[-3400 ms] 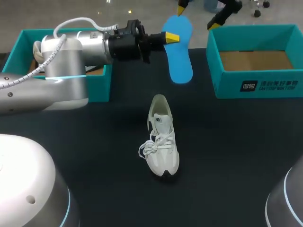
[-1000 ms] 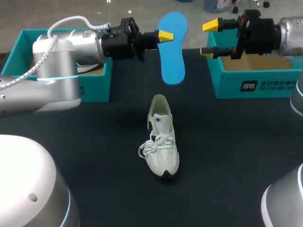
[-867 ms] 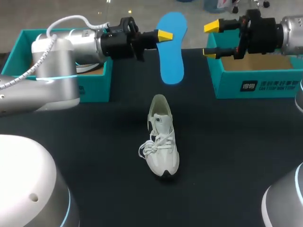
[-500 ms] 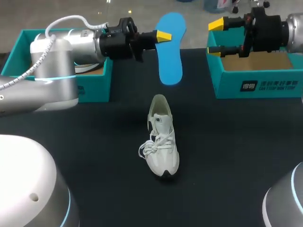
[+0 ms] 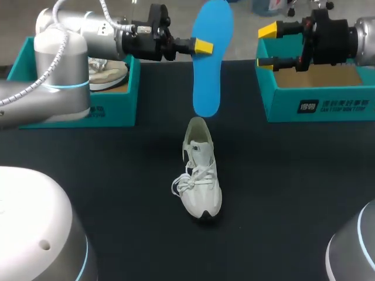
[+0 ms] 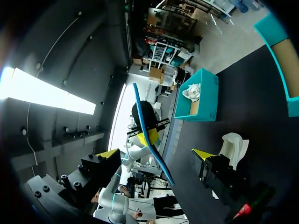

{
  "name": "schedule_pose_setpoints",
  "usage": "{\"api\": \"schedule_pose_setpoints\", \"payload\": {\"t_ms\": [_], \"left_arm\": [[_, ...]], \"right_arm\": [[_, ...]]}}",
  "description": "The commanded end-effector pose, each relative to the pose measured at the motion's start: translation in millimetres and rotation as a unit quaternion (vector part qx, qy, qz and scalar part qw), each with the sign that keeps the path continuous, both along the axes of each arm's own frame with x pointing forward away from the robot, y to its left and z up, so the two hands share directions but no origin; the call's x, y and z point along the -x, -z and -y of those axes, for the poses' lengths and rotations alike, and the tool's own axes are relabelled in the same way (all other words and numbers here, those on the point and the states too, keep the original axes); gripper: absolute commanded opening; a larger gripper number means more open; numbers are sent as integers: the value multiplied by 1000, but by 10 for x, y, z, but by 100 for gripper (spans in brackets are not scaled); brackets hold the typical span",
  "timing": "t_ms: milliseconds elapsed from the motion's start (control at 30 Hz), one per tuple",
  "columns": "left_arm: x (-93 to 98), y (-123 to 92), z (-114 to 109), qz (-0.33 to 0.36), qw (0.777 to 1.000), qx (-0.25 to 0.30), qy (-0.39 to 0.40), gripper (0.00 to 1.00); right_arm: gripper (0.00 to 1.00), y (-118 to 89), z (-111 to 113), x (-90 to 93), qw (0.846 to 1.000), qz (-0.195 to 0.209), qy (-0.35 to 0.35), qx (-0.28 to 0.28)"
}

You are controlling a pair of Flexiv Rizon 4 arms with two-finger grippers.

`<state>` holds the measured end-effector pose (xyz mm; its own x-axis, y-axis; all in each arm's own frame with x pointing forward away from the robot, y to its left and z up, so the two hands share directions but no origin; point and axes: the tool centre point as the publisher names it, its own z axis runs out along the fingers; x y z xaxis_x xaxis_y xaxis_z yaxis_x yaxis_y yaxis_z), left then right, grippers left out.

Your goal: Take the shoe out of the shoebox, open the shoe tongue, remove and reinsert the insole, then place the shoe into the shoebox

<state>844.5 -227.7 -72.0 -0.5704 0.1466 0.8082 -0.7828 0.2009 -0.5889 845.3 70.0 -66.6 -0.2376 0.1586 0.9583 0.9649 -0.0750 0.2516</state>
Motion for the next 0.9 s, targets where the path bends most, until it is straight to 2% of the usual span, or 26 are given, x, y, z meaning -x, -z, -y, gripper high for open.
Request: {"api": "schedule_pose_setpoints", "payload": {"t_ms": [33,367,500,567,667,800,900], "left_arm": [[-50,-1,23,21,1000,7,-11,0],[-50,-1,23,21,1000,7,-11,0],[-90,21,0,144,988,35,-48,0],[-100,37,-4,219,971,51,-77,0],[-90,46,-7,278,951,98,-92,0],[-89,10,22,311,941,104,-81,0],[-84,-61,25,359,923,112,-75,0]], "right_arm": [[100,8,-14,-8,1000,0,0,0],[100,8,-14,-8,1000,0,0,0],[100,8,-14,-8,1000,0,0,0],[100,8,-14,-8,1000,0,0,0],[100,8,-14,-8,1000,0,0,0],[100,8,-14,-8,1000,0,0,0],[100,8,-14,-8,1000,0,0,0]]}}
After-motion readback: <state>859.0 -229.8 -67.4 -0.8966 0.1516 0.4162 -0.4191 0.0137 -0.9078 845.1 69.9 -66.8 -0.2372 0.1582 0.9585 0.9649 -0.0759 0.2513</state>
